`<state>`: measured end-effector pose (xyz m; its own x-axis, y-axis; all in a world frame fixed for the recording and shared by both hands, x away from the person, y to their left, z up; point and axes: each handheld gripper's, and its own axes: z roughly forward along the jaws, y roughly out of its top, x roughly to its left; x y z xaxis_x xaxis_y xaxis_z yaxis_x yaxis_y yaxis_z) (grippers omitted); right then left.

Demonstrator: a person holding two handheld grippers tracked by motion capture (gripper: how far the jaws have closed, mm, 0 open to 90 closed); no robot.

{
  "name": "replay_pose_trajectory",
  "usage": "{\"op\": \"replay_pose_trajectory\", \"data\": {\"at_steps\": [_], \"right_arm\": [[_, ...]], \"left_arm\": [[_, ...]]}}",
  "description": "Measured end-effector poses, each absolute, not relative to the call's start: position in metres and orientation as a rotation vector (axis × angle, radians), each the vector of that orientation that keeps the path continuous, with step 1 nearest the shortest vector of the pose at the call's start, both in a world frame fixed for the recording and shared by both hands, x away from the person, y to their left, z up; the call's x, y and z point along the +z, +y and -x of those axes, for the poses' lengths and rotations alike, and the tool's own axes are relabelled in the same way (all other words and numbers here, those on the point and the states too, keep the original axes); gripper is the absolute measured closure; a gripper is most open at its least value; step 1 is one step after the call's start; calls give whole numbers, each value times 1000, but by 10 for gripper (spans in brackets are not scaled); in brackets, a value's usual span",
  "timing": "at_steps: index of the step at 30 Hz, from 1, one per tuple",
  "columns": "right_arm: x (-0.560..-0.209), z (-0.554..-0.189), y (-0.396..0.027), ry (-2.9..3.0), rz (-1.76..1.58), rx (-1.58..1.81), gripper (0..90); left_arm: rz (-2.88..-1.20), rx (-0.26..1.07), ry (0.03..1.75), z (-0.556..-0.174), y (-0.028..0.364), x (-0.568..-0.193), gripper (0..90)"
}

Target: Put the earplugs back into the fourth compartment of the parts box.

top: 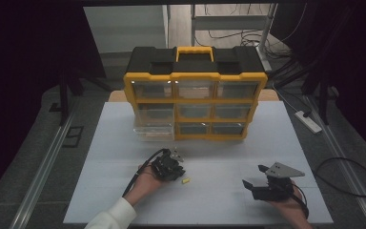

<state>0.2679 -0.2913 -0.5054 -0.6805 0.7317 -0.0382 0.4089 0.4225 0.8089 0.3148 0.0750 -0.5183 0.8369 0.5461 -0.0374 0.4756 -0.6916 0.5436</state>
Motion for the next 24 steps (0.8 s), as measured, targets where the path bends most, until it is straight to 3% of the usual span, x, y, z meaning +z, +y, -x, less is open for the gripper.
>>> {"op": "replay_pose_trajectory", "data": {"at_steps": [11, 24], "right_arm": [[-505, -268, -292, 2290, -973, 1144, 171], [-504, -269, -294, 2278, -985, 1157, 172]], "left_arm": [[-2273, 281, 761, -302, 92, -495, 785], [-2088, 311, 782, -288, 112, -480, 783]]}}
